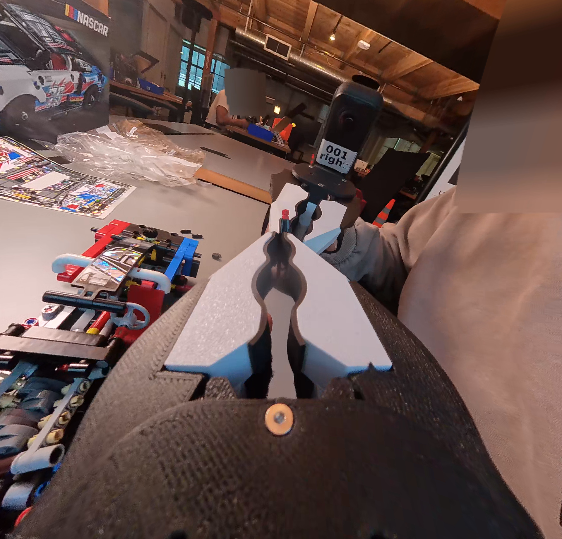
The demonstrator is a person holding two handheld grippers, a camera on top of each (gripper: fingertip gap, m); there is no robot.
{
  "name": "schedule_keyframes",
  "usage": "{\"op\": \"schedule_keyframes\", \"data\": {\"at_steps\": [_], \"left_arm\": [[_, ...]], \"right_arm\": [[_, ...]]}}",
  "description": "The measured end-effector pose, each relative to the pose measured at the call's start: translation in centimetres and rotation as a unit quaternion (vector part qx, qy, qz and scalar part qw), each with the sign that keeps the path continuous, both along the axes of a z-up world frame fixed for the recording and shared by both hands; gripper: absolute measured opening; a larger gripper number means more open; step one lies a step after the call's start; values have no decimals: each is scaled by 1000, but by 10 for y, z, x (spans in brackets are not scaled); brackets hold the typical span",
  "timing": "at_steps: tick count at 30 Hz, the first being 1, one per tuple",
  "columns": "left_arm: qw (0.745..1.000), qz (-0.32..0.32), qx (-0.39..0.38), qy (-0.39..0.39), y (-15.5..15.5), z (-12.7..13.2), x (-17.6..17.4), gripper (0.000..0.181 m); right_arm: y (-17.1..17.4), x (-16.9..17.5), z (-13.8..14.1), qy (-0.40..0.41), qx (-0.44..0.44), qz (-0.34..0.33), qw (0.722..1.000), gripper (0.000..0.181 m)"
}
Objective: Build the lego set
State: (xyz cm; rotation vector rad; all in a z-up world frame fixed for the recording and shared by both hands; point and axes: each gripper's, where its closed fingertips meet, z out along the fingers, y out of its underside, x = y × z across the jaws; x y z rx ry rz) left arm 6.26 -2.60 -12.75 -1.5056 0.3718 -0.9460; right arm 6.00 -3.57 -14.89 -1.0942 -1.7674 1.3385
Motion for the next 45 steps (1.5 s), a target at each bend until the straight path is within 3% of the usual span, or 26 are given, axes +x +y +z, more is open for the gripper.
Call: {"op": "schedule_keyframes", "data": {"at_steps": [11, 16, 22, 28, 33, 35, 39, 42, 45], "left_arm": [[999, -15, -16, 23, -2, -8, 3, 0], [997, 5, -17, 77, 1, -18, 2, 0], [996, 13, -1, 83, 2, -14, 3, 0], [997, -9, 5, 75, -4, -14, 6, 1], [1000, 0, -19, -2, 2, -8, -4, 0], [999, 6, -36, -37, 5, -6, -9, 0], [992, 2, -62, -110, 6, -2, -17, 0], [995, 4, -33, -91, 2, 3, -17, 0], [997, 4, 25, -75, -6, 16, -14, 0]], "right_arm": [[-4, 2, -7, -11, 16, 14, 1000, 4], [1, -1, -14, -20, 54, -8, 998, 4], [0, -4, -8, -11, -11, -10, 1000, 4], [-8, 0, -7, -33, -96, 40, 994, 5], [-1, -6, -1, 7, -98, 23, 995, 6], [-1, -7, 2, 26, -88, 19, 996, 16], [1, -11, 4, 69, -16, -13, 997, 17], [-2, -9, 14, 41, -151, 18, 988, 23], [0, -9, 28, 22, -290, 42, 956, 15]]}}
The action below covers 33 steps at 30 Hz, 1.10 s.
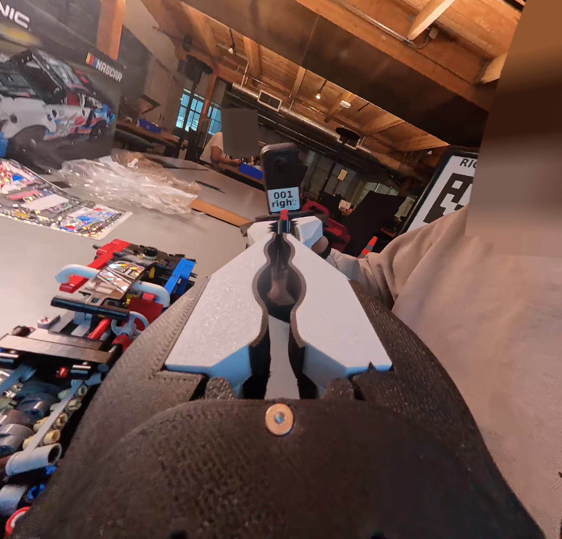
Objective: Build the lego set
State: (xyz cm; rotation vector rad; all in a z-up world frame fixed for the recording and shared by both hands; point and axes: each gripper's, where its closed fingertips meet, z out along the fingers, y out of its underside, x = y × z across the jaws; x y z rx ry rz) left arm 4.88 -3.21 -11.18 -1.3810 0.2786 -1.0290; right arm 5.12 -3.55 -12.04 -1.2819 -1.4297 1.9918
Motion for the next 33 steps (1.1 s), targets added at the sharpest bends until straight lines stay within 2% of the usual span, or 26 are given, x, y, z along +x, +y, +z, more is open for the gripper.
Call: {"op": "schedule_keyframes", "data": {"at_steps": [6, 11, 13, 15, 17, 19, 25, 33], "left_arm": [[993, 35, 85, 76, -8, 12, 6, 0], [988, 54, 94, 105, -7, 11, 6, 0], [992, 50, 64, 92, -3, 8, 6, 0], [997, 39, 19, 63, 1, 4, 5, 0], [999, 16, -32, 3, 4, 2, 5, 0], [996, -7, -70, -53, 6, 0, 3, 0], [985, -44, -131, -99, 7, -11, 3, 0], [949, -88, -238, -187, 11, -34, 2, 0]], "right_arm": [[-12, 1, 9, -21, -140, 64, 988, 7], [-10, 1, 8, -23, -156, 70, 985, 6], [-6, 1, 6, 6, -76, 34, 997, 6], [-3, 1, 3, 57, 98, -25, 993, 6], [-1, 1, 1, 106, 271, -79, 954, 5], [0, 1, 0, 131, 368, -110, 914, 3], [0, 1, -9, 149, 487, -128, 851, 3], [1, 0, -30, 154, 630, -116, 752, 3]]}}
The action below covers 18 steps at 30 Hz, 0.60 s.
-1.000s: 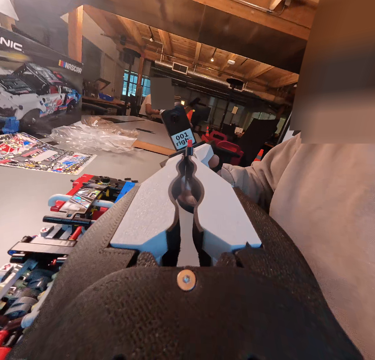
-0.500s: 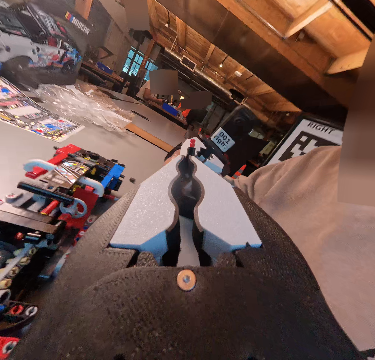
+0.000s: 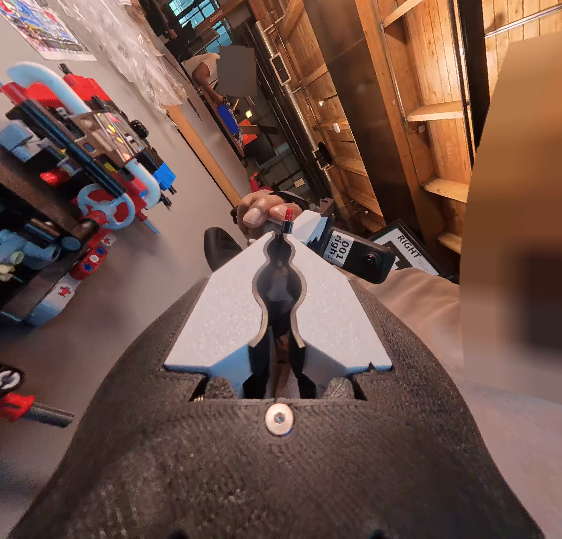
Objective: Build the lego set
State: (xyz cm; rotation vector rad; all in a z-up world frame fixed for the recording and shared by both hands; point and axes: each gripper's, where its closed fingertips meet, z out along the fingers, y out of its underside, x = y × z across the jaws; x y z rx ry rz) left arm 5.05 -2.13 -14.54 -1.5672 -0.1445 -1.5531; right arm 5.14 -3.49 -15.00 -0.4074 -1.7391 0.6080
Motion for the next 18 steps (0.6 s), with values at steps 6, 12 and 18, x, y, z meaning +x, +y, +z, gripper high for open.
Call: {"op": "schedule_keyframes", "data": {"at_steps": [6, 12, 18], "left_arm": [[999, -7, -33, -20, 2, -11, -1, 0], [1000, 5, -14, -5, 3, -8, -2, 0], [998, 33, 11, 61, 4, -9, -2, 0]], "right_arm": [[1, -1, -10, -1, 59, -6, 998, 3], [2, -2, -8, -1, 36, -8, 999, 4], [4, -3, -10, -13, -8, -15, 1000, 4]]}}
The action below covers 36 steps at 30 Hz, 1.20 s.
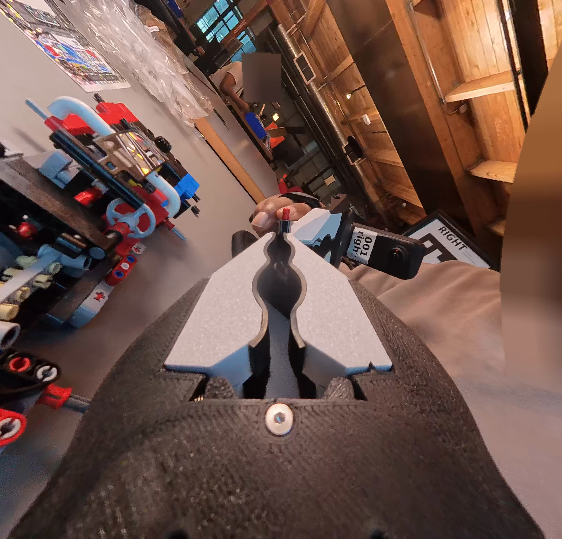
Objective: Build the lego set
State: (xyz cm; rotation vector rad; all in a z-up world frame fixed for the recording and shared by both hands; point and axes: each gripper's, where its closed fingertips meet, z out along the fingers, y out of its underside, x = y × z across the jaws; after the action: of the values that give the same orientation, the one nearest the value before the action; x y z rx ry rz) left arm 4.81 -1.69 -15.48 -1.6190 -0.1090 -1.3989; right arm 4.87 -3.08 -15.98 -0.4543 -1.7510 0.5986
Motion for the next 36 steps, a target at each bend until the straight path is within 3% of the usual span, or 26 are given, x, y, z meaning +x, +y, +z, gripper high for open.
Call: {"op": "schedule_keyframes", "data": {"at_steps": [5, 10, 20, 29, 36], "left_arm": [[1000, 8, 3, 2, 1, 1, -2, 0], [999, 11, -15, -35, 4, 0, -6, 0], [998, 6, -30, -57, 4, -2, -6, 0], [999, 17, -27, -37, 4, -2, -7, 0], [999, 24, -29, -34, 4, -3, -9, 0]], "right_arm": [[1, -2, 0, -4, -26, -4, 1000, 4], [2, -2, 5, -15, -121, 10, 992, 6], [3, -3, 2, -25, -132, 10, 991, 5], [4, -4, 1, -70, -255, 25, 964, 5], [3, -5, 0, -78, -278, 26, 957, 5]]}}
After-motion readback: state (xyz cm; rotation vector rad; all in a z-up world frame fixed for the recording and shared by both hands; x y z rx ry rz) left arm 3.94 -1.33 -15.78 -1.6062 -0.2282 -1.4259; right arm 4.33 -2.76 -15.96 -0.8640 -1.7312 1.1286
